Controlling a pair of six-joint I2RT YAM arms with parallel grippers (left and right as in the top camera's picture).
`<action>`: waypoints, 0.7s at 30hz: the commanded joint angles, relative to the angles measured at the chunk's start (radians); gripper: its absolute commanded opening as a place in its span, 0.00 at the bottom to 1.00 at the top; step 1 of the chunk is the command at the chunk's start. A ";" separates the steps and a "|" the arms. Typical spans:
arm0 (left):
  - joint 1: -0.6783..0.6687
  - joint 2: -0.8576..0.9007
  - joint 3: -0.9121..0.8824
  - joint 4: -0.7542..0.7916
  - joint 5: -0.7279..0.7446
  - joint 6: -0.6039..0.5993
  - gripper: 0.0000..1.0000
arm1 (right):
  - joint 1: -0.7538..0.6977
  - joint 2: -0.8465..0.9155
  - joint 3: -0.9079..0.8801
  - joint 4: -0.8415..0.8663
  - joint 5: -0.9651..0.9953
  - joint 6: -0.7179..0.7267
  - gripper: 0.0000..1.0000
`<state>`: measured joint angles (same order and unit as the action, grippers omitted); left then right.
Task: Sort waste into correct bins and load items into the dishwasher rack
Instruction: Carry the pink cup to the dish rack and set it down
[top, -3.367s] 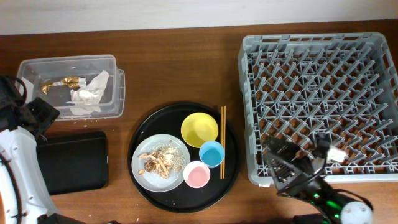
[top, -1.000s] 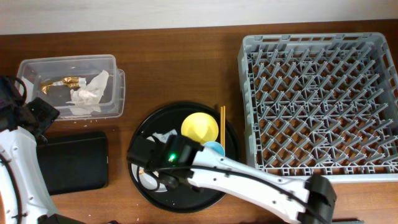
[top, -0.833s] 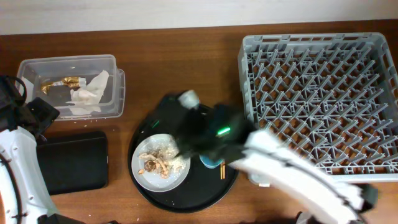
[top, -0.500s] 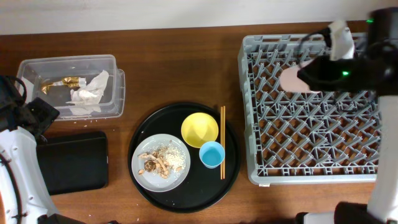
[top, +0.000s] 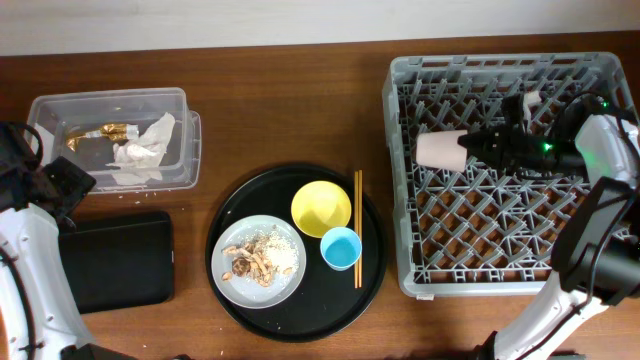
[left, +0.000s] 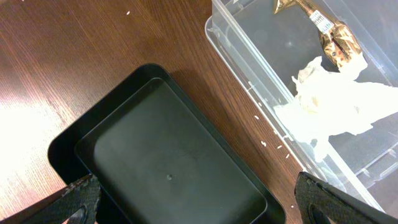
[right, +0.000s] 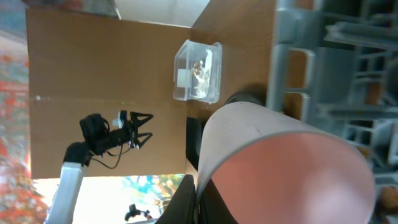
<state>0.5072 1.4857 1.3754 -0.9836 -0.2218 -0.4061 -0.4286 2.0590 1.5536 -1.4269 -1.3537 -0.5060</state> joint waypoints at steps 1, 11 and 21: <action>0.002 -0.009 0.003 0.002 -0.010 -0.005 0.99 | -0.046 0.014 0.000 0.003 -0.038 -0.022 0.04; 0.002 -0.009 0.003 0.002 -0.010 -0.005 0.99 | -0.108 0.015 0.000 -0.002 0.067 -0.021 0.04; 0.002 -0.009 0.003 0.002 -0.010 -0.005 0.99 | -0.091 0.016 -0.032 -0.008 0.117 -0.017 0.04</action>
<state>0.5072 1.4857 1.3754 -0.9836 -0.2218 -0.4061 -0.5110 2.0735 1.5352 -1.4322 -1.2770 -0.5091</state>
